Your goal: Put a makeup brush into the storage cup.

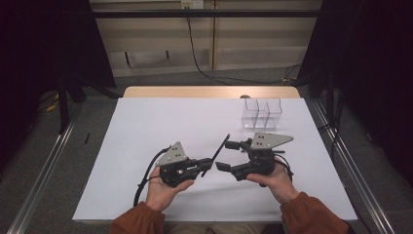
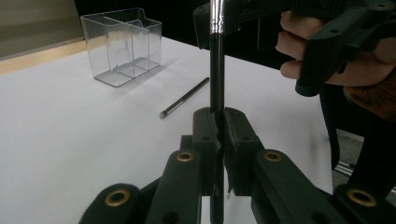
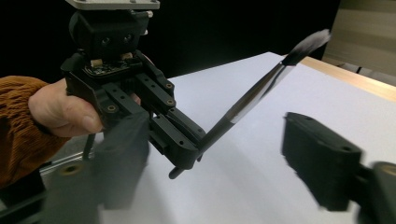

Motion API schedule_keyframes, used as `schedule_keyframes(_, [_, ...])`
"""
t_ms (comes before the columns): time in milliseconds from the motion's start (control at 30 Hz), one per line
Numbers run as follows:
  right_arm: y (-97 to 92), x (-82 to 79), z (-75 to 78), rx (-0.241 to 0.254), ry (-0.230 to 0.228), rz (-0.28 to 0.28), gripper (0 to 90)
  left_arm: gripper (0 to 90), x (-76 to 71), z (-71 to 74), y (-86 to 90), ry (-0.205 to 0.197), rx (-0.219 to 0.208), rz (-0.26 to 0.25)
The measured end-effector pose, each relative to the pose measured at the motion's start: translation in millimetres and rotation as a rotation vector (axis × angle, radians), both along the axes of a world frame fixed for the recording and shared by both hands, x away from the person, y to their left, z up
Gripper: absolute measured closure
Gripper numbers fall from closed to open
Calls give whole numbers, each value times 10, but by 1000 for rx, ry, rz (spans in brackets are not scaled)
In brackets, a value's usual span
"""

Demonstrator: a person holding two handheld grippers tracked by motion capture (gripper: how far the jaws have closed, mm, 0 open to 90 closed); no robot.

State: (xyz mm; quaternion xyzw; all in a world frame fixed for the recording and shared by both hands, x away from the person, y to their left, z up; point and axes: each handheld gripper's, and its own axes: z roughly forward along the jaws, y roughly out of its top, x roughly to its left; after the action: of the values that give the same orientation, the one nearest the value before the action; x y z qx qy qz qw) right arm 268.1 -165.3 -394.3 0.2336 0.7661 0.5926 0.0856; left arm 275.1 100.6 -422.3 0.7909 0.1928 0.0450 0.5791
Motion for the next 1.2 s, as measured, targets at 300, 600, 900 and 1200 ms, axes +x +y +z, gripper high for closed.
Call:
schedule_keyframes(300, [1,66,-3,5,38,-7,530,842,-2,-20,-26,3,4,-10])
schedule_keyframes(600, [-24,96,-35,36,76,-10,752,842,-7,-53,-54,1,12,-19])
schedule_keyframes(900, [1,98,-51,58,104,25,831,844,-17,-97,-96,3,31,-35])
schedule_keyframes(1200, [16,92,-51,70,116,29,843,842,-21,-107,-95,-1,21,-35])
